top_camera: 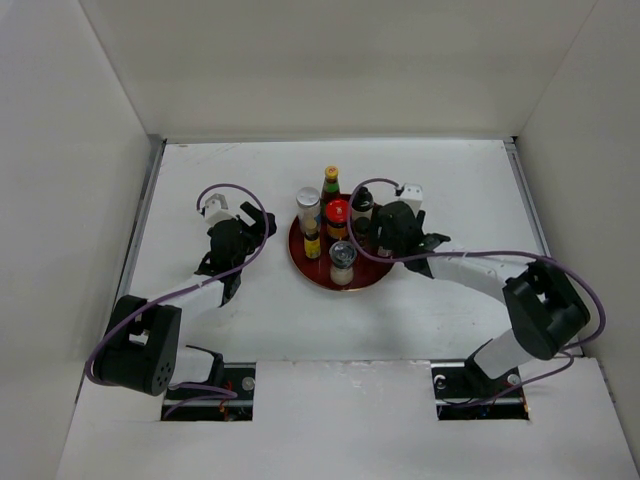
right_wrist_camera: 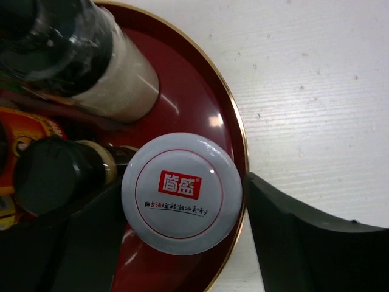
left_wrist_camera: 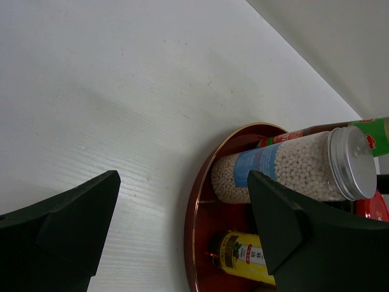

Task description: Organize the condiment bottles

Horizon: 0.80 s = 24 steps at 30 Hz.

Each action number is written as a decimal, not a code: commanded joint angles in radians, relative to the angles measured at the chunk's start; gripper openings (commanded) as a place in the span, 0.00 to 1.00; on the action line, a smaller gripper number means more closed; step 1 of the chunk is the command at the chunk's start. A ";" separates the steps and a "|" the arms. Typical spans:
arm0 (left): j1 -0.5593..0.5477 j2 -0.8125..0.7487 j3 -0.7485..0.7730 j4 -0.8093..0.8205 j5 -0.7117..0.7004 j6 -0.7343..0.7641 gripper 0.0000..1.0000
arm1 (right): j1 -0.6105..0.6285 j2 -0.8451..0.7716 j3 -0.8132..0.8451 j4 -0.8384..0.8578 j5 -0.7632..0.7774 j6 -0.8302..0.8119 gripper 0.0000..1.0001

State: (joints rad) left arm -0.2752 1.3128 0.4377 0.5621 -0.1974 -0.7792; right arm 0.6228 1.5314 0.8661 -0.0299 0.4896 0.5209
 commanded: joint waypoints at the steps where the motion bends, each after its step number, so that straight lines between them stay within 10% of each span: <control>1: 0.006 0.003 -0.008 0.047 0.001 -0.008 0.86 | 0.008 -0.066 0.004 0.107 0.024 0.016 0.85; 14: 0.011 0.029 0.050 -0.082 -0.005 -0.009 0.87 | -0.114 -0.442 -0.197 0.139 0.104 0.103 1.00; 24: 0.014 -0.085 0.079 -0.270 0.009 -0.051 0.85 | -0.211 -0.396 -0.280 0.378 0.112 0.178 1.00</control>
State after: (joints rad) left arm -0.2626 1.2976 0.4686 0.3569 -0.1978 -0.8066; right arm 0.4366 1.1110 0.5858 0.2157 0.5774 0.6563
